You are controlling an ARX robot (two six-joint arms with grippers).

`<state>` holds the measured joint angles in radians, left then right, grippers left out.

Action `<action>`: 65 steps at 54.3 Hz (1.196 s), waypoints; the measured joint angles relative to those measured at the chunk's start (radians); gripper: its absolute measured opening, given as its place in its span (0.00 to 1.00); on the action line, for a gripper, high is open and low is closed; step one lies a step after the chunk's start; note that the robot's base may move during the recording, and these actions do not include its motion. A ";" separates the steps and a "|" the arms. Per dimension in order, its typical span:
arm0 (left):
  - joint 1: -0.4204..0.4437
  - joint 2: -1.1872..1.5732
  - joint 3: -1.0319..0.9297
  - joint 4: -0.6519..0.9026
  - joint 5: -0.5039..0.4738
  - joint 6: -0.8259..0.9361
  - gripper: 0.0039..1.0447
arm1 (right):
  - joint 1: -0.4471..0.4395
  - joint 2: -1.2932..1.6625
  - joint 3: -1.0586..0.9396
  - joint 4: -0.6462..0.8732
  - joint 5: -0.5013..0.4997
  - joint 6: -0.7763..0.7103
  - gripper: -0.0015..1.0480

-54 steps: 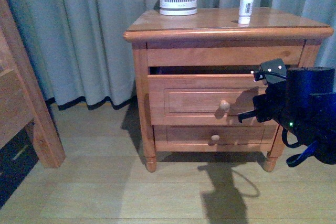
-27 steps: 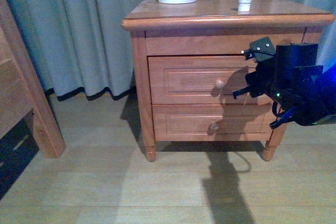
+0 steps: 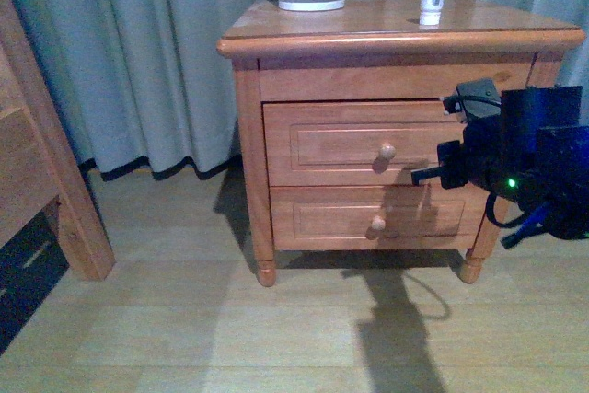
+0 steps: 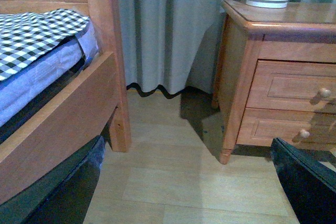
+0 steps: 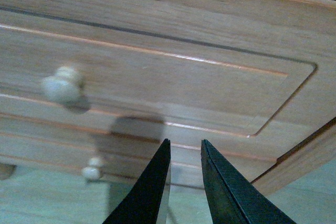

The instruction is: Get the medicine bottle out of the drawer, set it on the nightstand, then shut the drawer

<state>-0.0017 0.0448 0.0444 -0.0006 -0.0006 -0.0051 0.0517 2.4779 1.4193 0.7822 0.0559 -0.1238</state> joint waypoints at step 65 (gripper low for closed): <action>0.000 0.000 0.000 0.000 0.000 0.000 0.94 | 0.121 -2.250 -1.124 -0.862 0.105 0.146 0.62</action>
<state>-0.0017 0.0448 0.0444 -0.0006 -0.0006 -0.0051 0.1726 0.2276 0.2955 -0.0799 0.1612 0.0223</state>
